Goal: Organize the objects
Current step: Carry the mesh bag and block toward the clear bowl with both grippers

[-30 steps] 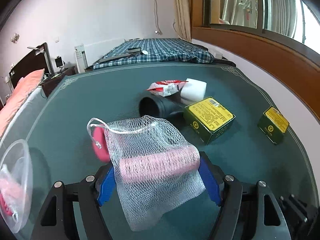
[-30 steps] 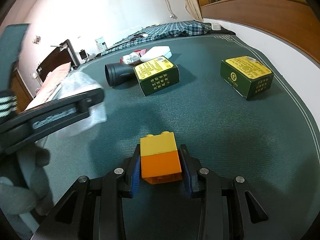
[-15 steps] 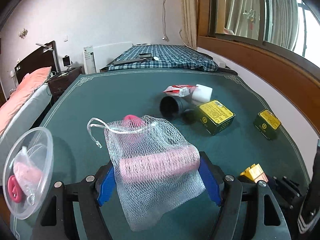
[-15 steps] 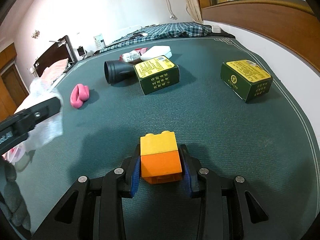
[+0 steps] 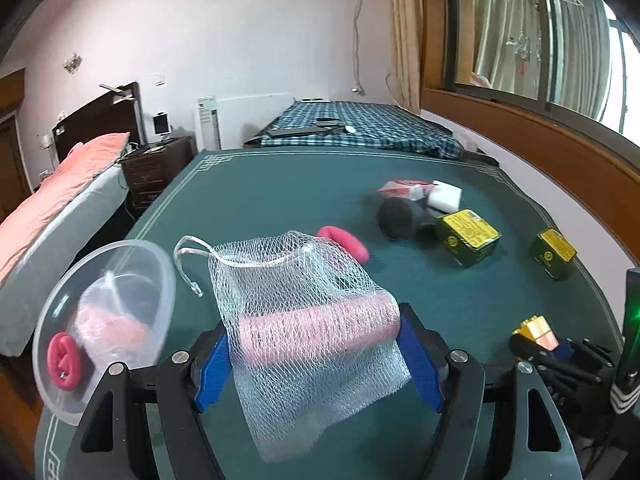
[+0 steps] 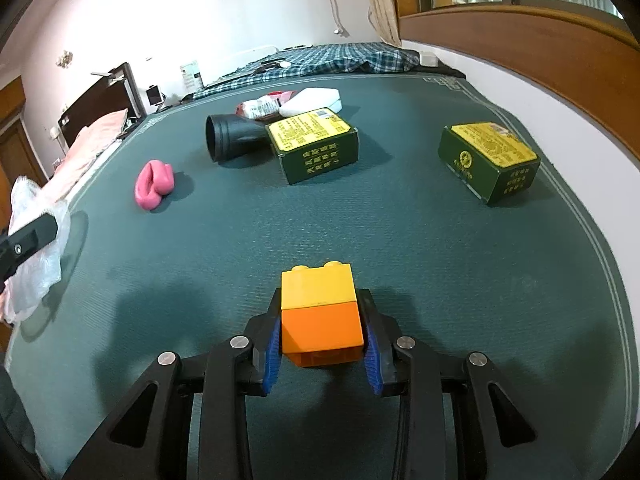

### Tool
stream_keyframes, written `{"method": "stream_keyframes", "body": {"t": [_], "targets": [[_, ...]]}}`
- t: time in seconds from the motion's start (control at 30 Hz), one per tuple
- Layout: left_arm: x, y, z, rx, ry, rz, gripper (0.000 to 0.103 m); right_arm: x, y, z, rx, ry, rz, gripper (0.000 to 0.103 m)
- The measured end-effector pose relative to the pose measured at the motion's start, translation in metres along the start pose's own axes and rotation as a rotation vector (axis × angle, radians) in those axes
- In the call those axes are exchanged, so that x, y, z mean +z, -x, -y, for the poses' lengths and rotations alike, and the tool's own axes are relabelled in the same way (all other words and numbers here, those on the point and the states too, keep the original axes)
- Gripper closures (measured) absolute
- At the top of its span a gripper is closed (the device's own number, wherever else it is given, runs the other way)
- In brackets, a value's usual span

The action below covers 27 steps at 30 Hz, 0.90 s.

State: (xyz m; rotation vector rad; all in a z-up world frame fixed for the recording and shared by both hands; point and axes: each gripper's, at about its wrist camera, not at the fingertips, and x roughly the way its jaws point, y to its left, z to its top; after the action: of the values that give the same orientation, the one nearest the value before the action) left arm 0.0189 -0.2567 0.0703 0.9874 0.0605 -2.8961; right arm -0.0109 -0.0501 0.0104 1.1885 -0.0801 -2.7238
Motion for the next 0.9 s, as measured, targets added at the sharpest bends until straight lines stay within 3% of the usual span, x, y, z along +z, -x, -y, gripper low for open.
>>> {"method": "stream_keyframes", "body": {"t": [0.9], "targets": [[-0.003,0.028,-0.085,0.132,0.088,0.075,0.025,0.021,0.008,-0.089,0.184,0.090,0.006,0.068]]}}
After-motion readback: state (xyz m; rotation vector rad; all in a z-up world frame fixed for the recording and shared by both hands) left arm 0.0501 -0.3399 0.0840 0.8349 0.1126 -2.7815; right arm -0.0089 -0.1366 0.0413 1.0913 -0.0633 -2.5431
